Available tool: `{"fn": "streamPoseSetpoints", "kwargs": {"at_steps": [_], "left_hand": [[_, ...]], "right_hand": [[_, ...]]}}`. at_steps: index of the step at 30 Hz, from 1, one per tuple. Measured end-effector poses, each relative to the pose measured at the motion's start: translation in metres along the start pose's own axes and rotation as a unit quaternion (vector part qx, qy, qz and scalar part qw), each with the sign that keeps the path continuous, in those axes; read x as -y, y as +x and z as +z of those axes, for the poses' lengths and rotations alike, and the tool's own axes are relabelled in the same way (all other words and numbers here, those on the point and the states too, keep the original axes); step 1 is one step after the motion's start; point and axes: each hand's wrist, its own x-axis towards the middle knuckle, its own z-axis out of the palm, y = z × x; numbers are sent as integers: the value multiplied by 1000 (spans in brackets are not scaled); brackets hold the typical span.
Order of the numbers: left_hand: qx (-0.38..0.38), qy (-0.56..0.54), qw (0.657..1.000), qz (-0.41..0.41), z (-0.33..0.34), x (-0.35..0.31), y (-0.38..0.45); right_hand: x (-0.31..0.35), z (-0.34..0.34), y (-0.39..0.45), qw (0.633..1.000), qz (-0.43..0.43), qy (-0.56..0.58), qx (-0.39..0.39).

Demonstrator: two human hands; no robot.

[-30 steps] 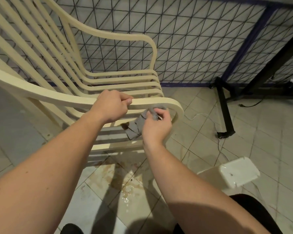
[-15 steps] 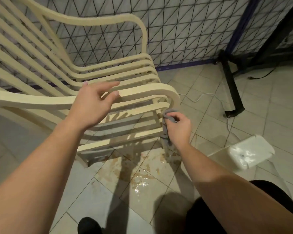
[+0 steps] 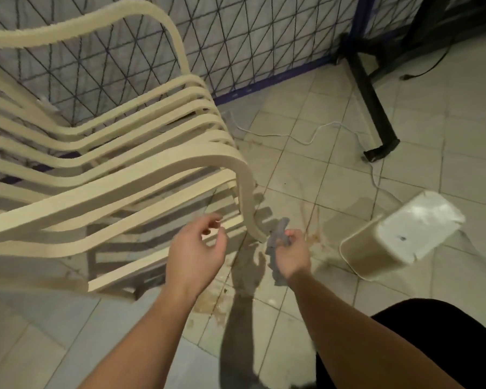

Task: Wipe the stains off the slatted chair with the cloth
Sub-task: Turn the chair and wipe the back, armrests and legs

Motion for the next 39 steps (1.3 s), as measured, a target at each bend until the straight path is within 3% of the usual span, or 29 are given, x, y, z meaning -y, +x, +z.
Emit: {"fn": "streamPoseSetpoints", "kwargs": {"at_steps": [2,4,6,10,12,14,19,23,25,29,33,39], "left_hand": [[30,-12,999,-26,17,-20,20],[48,-27,997,-57,36,-36,34],[7,-56,994,-98,51,-48,42],[-59,-21,994,-93,57,-55,53],[-62,-7,994,-91,55,-51,54],[-62,1,992,-107,51,-44,44],[-62,43,993,-88,22,3,1],[42,-28,995,-86,1,32,-24],[98,54,989,-99,0,55,-27],[229,251,932,-129,17,87,-17],[217,333,914,-82,19,92,-7],[228,314,913,-126,15,97,1]], "right_hand": [[0,3,-3,995,0,100,-18],[-12,6,-4,976,-20,182,-118],[-3,-1,-19,964,-10,238,-122],[-21,-7,-11,996,7,-24,-82],[-24,-11,-11,993,67,9,-99],[-27,-12,-17,992,75,49,-91],[-55,-8,-29,993,101,14,-52],[-57,5,-50,994,105,-24,7],[-48,21,-64,997,78,-12,13],[-11,61,-94,998,-42,28,37],[8,97,-118,990,-101,88,42],[-53,86,-71,993,28,-3,116]]}}
